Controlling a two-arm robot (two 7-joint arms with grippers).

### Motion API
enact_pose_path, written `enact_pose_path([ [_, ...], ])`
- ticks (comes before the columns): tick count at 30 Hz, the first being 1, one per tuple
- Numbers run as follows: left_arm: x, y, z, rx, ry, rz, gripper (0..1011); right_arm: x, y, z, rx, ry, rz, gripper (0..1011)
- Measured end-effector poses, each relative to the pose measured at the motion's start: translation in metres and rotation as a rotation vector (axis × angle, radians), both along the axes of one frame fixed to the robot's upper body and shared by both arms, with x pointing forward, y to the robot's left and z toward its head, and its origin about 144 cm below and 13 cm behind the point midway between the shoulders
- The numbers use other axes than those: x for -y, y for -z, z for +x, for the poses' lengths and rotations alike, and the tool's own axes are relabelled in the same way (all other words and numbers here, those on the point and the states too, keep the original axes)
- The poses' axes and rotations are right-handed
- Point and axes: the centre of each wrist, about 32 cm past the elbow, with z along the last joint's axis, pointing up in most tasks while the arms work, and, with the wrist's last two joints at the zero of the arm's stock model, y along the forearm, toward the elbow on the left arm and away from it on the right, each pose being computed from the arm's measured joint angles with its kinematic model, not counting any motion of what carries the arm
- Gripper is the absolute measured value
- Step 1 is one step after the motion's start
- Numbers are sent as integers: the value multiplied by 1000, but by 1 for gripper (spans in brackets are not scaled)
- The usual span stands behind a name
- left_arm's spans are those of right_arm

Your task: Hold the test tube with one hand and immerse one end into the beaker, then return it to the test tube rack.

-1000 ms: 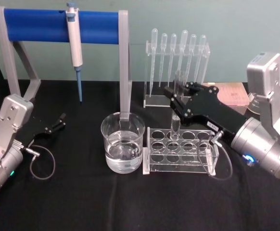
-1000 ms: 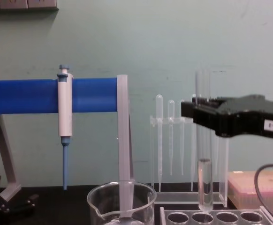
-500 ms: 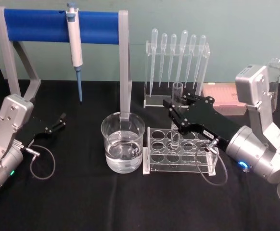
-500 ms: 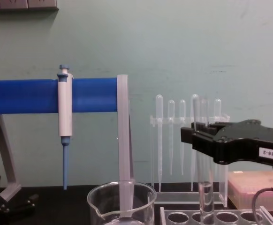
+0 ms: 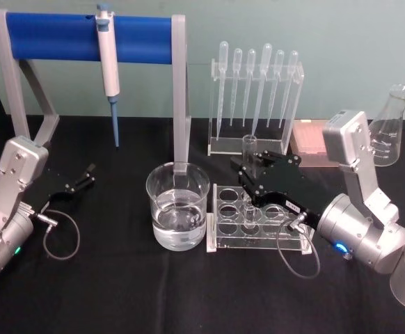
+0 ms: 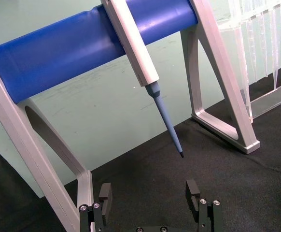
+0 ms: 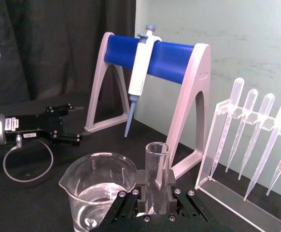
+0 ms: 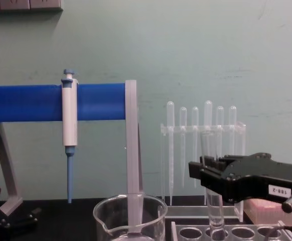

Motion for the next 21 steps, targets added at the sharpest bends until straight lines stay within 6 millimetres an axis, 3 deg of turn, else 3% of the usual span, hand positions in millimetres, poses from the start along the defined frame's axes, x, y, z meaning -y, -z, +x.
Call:
enact_pose_path([
  [18, 0, 0, 0, 0, 0, 0, 1000, -5, 9, 4, -10, -21, -81, 227],
  [21, 0, 0, 0, 0, 0, 0, 1000, -5, 9, 3, -11, -19, -87, 289],
])
